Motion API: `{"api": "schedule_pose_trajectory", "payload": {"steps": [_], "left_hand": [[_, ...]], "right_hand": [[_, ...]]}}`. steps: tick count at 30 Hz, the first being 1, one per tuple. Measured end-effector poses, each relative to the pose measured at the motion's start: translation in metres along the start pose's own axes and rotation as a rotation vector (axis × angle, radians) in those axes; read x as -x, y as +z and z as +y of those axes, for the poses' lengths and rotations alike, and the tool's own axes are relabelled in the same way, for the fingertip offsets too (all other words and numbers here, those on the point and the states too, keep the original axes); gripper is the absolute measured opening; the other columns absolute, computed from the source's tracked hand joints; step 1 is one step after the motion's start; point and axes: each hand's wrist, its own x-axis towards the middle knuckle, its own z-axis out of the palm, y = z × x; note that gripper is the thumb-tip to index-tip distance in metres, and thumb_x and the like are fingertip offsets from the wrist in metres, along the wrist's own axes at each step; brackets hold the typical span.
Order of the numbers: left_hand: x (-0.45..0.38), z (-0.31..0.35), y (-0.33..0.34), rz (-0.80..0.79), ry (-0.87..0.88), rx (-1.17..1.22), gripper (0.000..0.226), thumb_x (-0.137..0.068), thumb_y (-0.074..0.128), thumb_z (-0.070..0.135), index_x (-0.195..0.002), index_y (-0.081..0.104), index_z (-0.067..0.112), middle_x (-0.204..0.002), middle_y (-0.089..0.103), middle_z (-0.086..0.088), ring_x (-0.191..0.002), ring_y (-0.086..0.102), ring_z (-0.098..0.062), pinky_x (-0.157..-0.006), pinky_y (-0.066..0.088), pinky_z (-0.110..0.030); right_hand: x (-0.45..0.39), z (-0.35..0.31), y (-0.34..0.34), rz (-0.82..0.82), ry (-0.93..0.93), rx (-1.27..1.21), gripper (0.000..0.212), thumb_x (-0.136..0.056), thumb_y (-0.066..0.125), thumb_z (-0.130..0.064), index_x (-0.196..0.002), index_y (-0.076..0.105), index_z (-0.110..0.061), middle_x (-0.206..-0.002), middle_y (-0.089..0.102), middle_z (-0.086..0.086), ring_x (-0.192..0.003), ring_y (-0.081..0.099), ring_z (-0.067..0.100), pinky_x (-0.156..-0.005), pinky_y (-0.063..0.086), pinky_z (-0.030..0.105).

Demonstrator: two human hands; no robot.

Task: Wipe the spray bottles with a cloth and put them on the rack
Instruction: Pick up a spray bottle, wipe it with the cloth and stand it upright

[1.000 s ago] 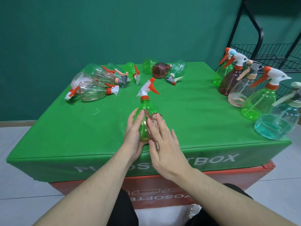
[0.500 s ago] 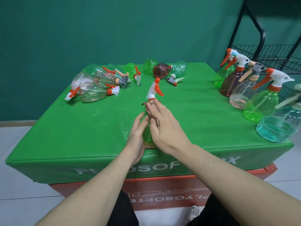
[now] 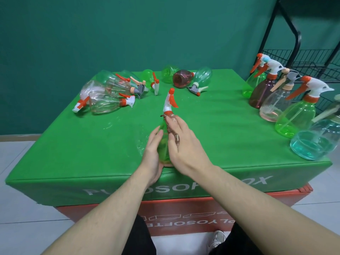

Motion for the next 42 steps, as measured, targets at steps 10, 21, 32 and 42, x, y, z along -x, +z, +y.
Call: {"api": "schedule_pose_trajectory", "payload": {"steps": [10,21,32,42], "left_hand": [[0.003,0.003,0.006,0.071,0.058,-0.036,0.033,-0.106,0.048,0.041,-0.139,0.051,0.033,-0.124,0.071,0.006,-0.097,0.073,-0.002,-0.063,0.057,-0.019],[0.004,0.004,0.004,-0.012,0.052,-0.028,0.065,-0.081,0.063,0.05,-0.141,0.053,0.025,-0.116,0.077,0.001,-0.095,0.076,-0.012,-0.065,0.06,-0.026],[0.002,0.004,0.002,-0.067,0.015,-0.111,0.082,-0.075,0.068,0.067,-0.145,0.05,0.028,-0.131,0.071,0.004,-0.116,0.069,-0.011,-0.08,0.058,-0.031],[0.004,0.005,-0.001,-0.082,-0.051,-0.07,0.083,-0.074,0.069,0.05,-0.15,0.042,0.028,-0.132,0.068,-0.005,-0.092,0.077,-0.016,-0.064,0.061,-0.044]], "right_hand": [[0.045,0.006,0.005,-0.074,-0.068,0.18,0.067,-0.095,0.013,-0.047,-0.161,0.001,-0.039,-0.169,-0.01,-0.014,-0.156,-0.008,0.011,-0.125,0.009,0.055],[0.056,0.014,0.006,-0.062,-0.085,0.215,0.066,-0.097,0.017,-0.044,-0.161,0.001,-0.04,-0.169,-0.011,-0.011,-0.156,-0.011,0.011,-0.125,0.008,0.058],[0.005,-0.005,-0.005,0.055,-0.046,0.027,0.066,-0.093,0.024,-0.041,-0.156,0.037,-0.024,-0.164,0.029,0.002,-0.149,0.028,0.022,-0.123,0.024,0.041],[-0.012,-0.006,-0.008,0.04,0.131,-0.196,0.05,-0.105,0.034,-0.027,-0.155,0.039,-0.031,-0.161,0.034,-0.009,-0.143,0.038,0.009,-0.116,0.025,0.023]]}}
